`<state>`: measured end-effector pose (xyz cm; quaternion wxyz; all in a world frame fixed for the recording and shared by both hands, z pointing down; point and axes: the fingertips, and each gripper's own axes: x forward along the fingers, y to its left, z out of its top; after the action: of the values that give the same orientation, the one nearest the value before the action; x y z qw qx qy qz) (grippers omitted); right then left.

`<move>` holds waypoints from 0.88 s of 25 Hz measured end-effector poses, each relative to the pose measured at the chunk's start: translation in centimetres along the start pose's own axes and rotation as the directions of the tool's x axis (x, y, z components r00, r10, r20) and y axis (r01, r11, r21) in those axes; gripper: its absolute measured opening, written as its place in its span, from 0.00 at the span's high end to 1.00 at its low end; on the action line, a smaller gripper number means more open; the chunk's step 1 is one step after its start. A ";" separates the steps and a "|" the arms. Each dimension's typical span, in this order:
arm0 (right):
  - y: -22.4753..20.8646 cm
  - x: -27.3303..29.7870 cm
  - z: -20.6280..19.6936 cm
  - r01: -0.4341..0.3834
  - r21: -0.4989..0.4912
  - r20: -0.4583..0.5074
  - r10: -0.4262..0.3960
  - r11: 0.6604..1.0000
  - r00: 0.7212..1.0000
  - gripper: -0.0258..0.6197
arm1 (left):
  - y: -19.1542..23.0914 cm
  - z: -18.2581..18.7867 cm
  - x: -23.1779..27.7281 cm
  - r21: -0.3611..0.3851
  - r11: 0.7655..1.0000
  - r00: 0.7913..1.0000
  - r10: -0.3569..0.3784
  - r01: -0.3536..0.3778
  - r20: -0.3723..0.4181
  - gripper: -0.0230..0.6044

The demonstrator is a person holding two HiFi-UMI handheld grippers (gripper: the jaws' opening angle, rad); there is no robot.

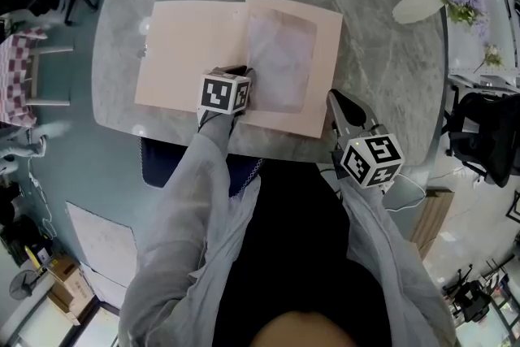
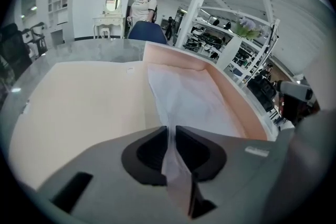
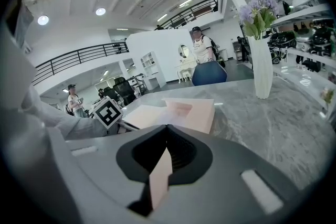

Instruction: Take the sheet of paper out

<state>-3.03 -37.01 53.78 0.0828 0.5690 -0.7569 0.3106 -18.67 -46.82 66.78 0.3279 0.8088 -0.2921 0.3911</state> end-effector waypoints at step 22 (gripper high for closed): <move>2.1 -1.0 0.4 -0.023 -0.028 0.007 0.023 0.999 1.000 0.94 | 1.4 0.7 -3.9 -0.021 1.000 0.996 -0.017 0.019 0.090 0.97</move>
<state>-4.51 -36.11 52.16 0.0842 0.5603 -0.7679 0.2987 -21.46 -47.35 63.67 0.3268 0.8246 -0.3034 0.3482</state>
